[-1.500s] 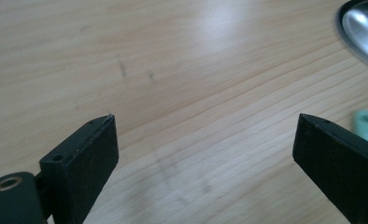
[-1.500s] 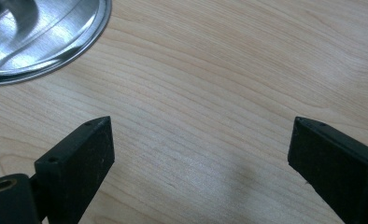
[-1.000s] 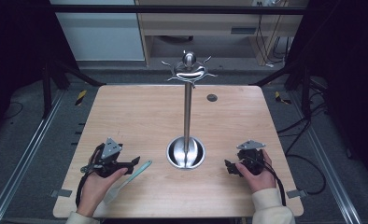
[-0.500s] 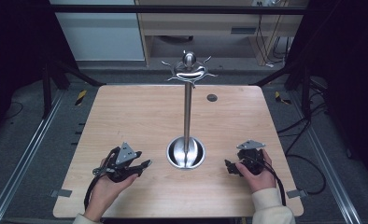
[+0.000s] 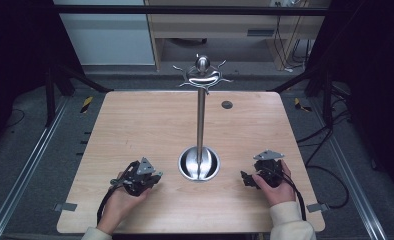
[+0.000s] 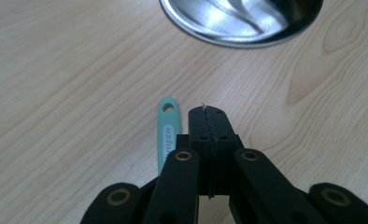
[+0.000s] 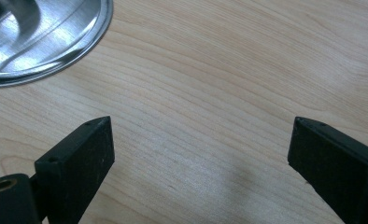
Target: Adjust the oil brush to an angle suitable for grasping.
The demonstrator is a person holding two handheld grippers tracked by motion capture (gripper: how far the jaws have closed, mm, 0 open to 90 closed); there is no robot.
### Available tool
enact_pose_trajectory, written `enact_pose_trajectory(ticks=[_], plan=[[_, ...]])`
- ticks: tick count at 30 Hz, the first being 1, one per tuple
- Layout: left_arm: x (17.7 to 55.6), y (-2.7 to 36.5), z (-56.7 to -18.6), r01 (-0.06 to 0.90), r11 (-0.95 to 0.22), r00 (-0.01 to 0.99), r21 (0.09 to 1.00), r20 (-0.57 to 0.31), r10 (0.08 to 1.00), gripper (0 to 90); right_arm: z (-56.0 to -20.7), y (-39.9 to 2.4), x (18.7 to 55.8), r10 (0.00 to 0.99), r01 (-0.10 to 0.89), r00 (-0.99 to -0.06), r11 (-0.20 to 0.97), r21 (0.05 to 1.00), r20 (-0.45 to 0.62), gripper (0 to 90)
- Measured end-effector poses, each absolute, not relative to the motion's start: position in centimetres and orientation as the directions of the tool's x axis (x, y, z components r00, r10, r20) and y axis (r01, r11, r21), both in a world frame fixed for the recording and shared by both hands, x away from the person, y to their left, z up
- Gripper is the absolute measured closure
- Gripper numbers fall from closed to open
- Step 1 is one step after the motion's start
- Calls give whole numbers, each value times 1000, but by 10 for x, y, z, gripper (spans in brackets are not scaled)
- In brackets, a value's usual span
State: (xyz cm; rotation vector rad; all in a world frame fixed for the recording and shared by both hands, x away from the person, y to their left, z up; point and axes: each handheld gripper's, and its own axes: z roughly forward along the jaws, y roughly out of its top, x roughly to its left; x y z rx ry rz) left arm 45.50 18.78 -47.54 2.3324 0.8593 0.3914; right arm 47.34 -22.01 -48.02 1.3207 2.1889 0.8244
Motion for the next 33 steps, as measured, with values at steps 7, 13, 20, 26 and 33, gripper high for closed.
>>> enact_pose_trajectory(ticks=[7,13,20,26,33], plan=[[456,183,-484,499,-620,734,605,85,674,900,-480,-220,473,895,625,-440,362,691,-70,78],[458,187,-486,506,-626,720,593,109,686,900,-481,-220,474,895,623,-441,365,692,-75,78],[464,198,-484,535,-602,682,592,118,722,900,-481,-220,473,895,626,-441,363,690,-70,78],[456,202,-461,551,-605,653,575,155,741,896,-481,-221,473,900,632,-431,354,689,-66,78],[448,217,-436,625,-619,626,476,167,761,782,-480,-220,472,898,627,-434,357,693,-70,78]])
